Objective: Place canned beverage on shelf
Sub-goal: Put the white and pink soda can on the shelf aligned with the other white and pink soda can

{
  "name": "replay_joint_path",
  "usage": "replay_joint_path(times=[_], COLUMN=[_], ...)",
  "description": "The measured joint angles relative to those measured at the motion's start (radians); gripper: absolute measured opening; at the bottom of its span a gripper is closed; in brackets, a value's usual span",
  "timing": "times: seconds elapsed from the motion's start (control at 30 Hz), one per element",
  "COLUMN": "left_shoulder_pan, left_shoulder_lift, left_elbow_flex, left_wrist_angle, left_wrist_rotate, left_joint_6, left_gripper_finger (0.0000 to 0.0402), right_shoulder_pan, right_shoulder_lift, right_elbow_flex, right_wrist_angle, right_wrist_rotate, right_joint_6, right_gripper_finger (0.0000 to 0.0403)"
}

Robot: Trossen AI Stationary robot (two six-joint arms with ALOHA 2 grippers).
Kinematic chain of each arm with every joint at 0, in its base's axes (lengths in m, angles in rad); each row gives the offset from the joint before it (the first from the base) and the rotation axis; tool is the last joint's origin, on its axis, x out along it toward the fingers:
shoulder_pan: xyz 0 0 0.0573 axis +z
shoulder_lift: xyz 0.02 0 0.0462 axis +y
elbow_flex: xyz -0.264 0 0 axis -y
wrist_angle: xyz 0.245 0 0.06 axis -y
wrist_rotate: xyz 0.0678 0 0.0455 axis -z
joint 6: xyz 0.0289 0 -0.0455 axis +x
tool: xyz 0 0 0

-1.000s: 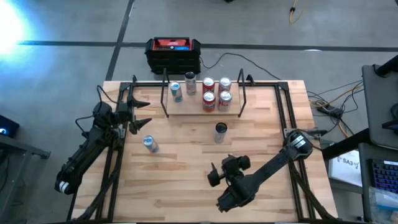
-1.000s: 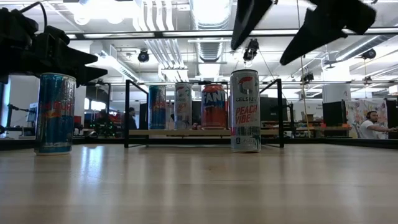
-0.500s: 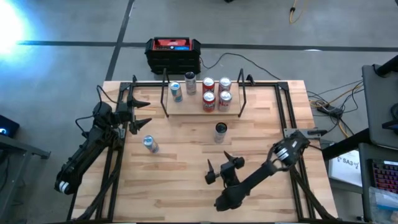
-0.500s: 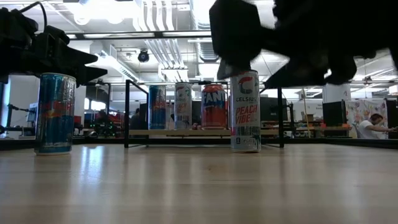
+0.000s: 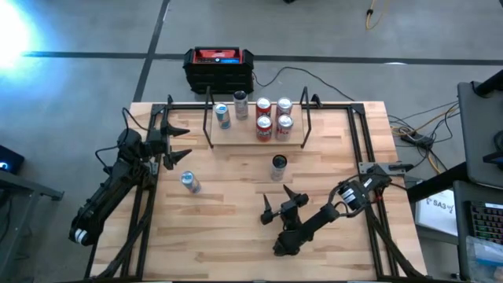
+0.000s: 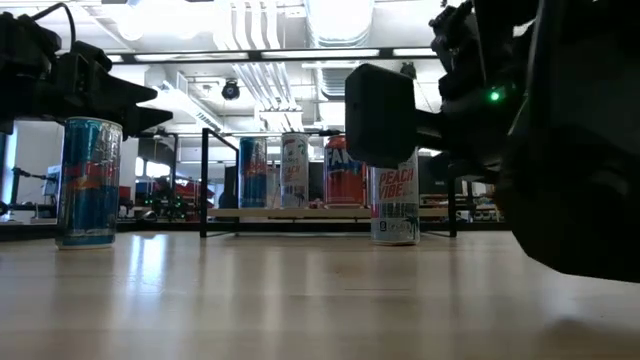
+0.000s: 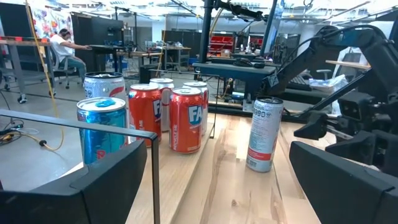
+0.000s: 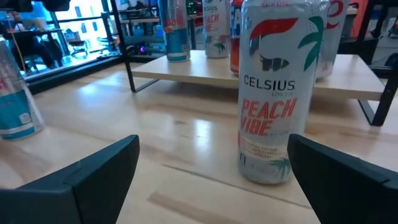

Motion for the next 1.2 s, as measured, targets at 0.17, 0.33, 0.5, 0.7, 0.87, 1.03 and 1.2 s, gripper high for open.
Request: replay_joint_path(times=[0.17, 0.33, 0.5, 0.7, 0.87, 1.03, 1.2], left_shoulder_pan=[0.0, 0.0, 0.0, 0.0, 0.0, 0.0, 0.0], left_shoulder_lift=[0.0, 0.0, 0.0, 0.0, 0.0, 0.0, 0.0], left_elbow_flex=[0.0, 0.0, 0.0, 0.0, 0.0, 0.0, 0.0], left_wrist_angle=[0.0, 0.0, 0.0, 0.0, 0.0, 0.0, 0.0], left_wrist_rotate=[0.0, 0.0, 0.0, 0.0, 0.0, 0.0, 0.0], left_joint_6=[0.0, 0.0, 0.0, 0.0, 0.0, 0.0, 0.0], left_gripper_finger=[0.038, 0.038, 0.038, 0.038, 0.038, 0.038, 0.038], right_shoulder_pan=[-0.038, -0.065, -0.069, -0.07, -0.094, -0.114, -0.123], right_shoulder_lift=[-0.001, -0.001, -0.002, -0.002, -0.002, -0.002, -0.002], right_elbow_flex=[-0.006, -0.006, -0.006, -0.006, -0.006, -0.007, -0.007], right_wrist_angle=[0.001, 0.002, 0.003, 0.003, 0.003, 0.002, 0.002], right_wrist_rotate=[0.029, 0.049, 0.017, -0.015, -0.113, -0.101, -0.065], right_joint_6=[0.0, 0.002, 0.051, 0.104, 0.104, 0.084, 0.059], right_gripper_finger=[0.0393, 0.0393, 0.0393, 0.0393, 0.0393, 0.0393, 0.0393])
